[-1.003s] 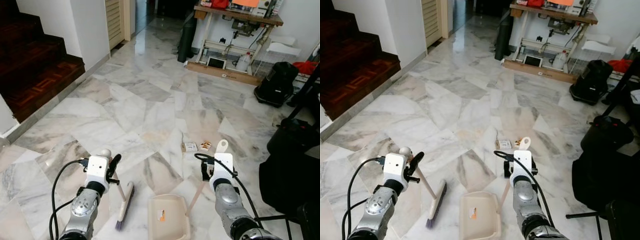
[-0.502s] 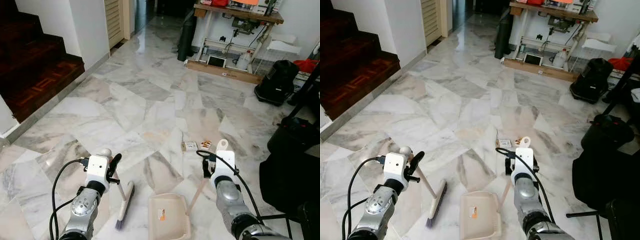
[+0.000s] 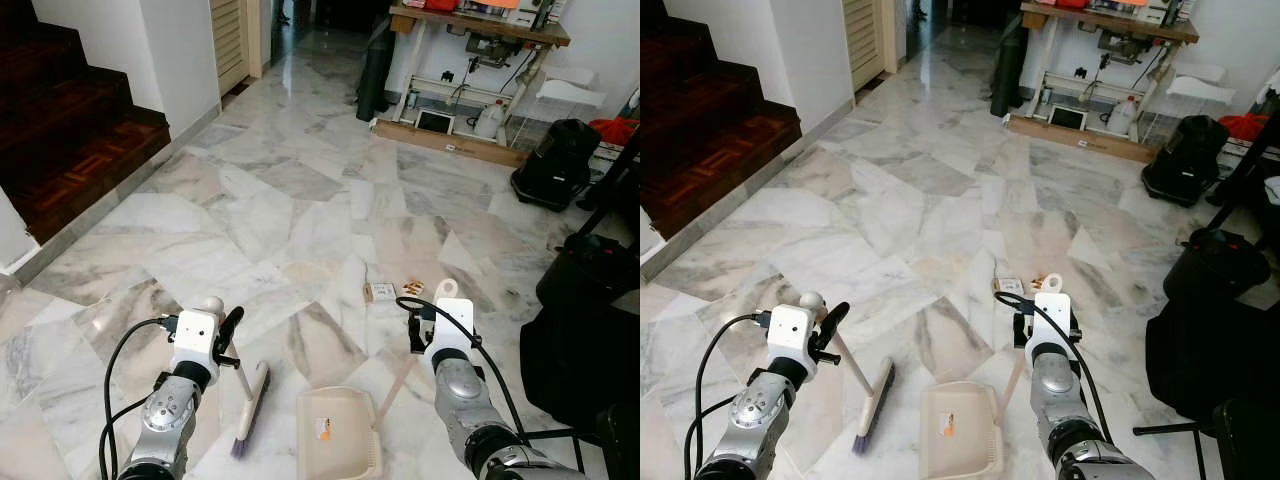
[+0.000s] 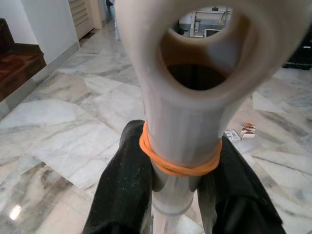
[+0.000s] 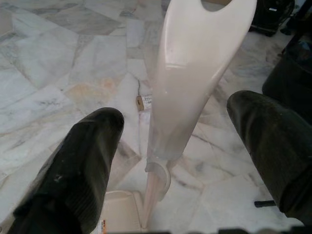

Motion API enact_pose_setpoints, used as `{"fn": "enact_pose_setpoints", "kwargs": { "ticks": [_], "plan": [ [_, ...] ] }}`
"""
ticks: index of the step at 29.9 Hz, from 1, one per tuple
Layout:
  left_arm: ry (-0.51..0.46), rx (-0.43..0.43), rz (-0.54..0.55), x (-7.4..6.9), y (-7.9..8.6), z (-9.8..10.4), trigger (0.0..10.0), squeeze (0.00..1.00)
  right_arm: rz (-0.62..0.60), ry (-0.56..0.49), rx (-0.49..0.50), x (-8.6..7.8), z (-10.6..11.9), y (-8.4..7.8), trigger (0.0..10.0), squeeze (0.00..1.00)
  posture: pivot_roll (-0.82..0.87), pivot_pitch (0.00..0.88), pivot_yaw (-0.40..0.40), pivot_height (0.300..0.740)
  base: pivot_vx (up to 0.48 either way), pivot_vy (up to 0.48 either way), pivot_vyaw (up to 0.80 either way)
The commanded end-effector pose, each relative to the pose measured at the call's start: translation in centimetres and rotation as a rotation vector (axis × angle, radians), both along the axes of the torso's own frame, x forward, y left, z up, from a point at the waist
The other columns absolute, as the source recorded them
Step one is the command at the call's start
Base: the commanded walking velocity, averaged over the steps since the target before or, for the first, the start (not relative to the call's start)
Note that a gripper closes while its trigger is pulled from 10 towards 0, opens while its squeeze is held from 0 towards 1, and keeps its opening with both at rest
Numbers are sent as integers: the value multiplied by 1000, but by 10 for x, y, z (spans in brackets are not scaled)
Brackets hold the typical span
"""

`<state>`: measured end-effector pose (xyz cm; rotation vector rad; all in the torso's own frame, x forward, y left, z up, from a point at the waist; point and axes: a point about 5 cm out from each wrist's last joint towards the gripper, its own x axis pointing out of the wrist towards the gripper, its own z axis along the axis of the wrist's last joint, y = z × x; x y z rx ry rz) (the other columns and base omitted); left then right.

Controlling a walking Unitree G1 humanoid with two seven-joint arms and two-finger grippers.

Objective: Sweep floor

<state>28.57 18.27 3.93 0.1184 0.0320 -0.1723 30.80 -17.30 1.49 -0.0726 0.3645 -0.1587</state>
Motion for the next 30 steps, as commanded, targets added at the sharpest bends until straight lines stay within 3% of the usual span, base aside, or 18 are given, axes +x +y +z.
{"fn": "enact_pose_setpoints", "kwargs": {
  "ticks": [1, 30],
  "plan": [
    [28, 4, -12, -1, -2, -4, 10000, 0, -12, -1, 6, 1, 1, -4, 0, 0, -6, 9, -106, 740, 0, 0, 0],
    [35, 5, -18, 0, -2, -4, 10000, 0, 30, 19, 35, 1, -1, 4, 0, 0, -2, 0, -105, 740, 0, 0, 0]
  ]
}}
